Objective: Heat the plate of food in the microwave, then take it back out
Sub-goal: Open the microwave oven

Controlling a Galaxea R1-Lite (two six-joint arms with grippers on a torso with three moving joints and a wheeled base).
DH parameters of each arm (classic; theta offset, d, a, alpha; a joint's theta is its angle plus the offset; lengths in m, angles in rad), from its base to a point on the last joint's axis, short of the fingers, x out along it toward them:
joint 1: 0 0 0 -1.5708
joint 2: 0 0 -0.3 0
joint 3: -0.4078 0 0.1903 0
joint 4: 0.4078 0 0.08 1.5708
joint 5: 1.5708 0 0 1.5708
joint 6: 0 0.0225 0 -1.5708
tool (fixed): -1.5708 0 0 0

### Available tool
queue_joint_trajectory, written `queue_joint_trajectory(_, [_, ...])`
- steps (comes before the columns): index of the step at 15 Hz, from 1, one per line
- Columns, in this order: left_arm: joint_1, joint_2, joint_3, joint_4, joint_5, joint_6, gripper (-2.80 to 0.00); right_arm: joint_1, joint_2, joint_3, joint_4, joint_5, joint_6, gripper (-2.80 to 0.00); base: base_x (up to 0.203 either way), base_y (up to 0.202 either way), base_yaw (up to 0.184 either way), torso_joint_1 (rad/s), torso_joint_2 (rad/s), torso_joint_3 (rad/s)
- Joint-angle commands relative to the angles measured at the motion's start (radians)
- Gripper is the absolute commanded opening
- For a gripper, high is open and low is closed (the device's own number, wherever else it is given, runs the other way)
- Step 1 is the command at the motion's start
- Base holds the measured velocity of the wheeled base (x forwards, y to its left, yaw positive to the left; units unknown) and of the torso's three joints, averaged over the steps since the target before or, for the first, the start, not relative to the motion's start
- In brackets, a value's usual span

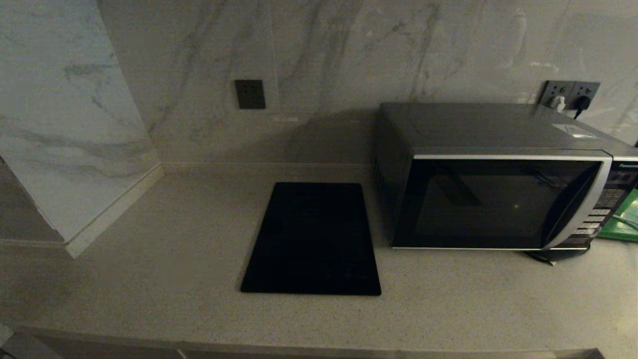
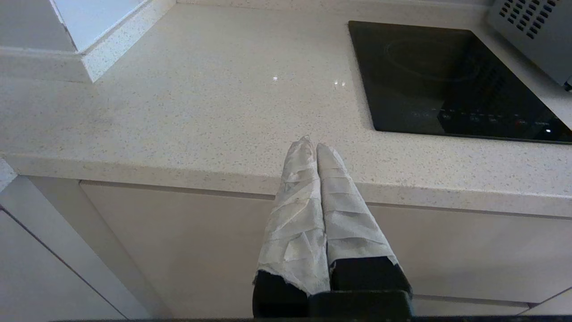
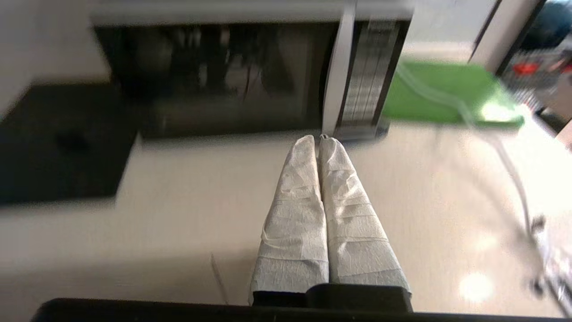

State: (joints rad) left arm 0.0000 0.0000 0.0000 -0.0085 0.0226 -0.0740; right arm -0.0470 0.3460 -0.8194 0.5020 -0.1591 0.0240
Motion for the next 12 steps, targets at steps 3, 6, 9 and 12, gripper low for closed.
queue_joint_trajectory(3, [0.0,0.0,0.0,-0.001,0.0,-0.001,-2.8,0.037,-0.198,0.067,0.12,-0.007,0.05,-2.8,0.0,0.0,0.0,0.0,0.0,0.0])
queue_joint_trajectory(6, [0.0,0.002,0.0,-0.001,0.0,-0.001,-2.8,0.042,-0.318,0.158,0.12,0.016,0.052,-2.8,0.0,0.0,0.0,0.0,0.0,0.0])
queue_joint_trajectory(9, [0.0,0.002,0.0,-0.001,0.0,-0.001,-2.8,0.042,-0.345,0.274,0.086,0.038,0.123,-2.8,0.0,0.0,0.0,0.0,0.0,0.0])
queue_joint_trajectory(12, [0.0,0.001,0.0,-0.001,0.0,-0.001,-2.8,0.042,-0.346,0.434,-0.007,0.085,0.128,-2.8,0.0,0.0,0.0,0.0,0.0,0.0])
